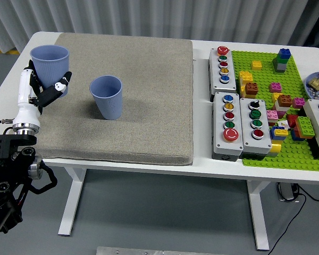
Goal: Pick cup pour cup place
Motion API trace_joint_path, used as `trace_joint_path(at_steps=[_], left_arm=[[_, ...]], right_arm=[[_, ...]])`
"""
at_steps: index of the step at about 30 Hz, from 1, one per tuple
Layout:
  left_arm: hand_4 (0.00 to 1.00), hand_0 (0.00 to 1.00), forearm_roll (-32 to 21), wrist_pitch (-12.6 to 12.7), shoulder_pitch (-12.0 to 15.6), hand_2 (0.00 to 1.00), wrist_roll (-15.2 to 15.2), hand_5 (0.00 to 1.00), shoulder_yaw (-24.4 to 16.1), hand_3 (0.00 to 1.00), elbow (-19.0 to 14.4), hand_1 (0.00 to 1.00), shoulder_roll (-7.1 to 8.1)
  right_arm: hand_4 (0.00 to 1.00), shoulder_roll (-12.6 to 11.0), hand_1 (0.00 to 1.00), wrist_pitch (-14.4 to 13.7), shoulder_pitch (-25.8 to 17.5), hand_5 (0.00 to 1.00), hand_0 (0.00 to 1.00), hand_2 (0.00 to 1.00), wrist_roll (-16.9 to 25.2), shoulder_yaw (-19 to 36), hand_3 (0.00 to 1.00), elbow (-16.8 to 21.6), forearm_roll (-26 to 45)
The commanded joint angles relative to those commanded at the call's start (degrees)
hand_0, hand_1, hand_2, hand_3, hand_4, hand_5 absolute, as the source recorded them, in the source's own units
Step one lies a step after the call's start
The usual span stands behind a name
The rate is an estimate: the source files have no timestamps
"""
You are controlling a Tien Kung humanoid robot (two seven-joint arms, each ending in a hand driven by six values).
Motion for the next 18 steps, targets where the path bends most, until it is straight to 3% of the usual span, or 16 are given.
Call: trace_joint_path(at_steps=[10, 18], left_arm=[[0.428, 0.521, -0.97, 0.02, 0.81, 0.737, 0.76, 0.013, 0.54, 0.581, 2.32, 0.562, -0.43], [0.437, 0.52, -2.56, -0.63, 0.9, 0.735, 0.53, 0.052, 0.97, 0.575, 6.27, 0.567, -0.69]], right_arm=[[0.119, -0.13, 0.699, 0.03, 0.31, 0.258, 0.747, 0.751, 0.14, -0.04, 0.606, 0.0, 0.31], [0.119, -0.12, 0.699, -0.02, 0.41, 0.261, 0.747, 0.751, 0.14, 0.06, 0.606, 0.0, 0.35]])
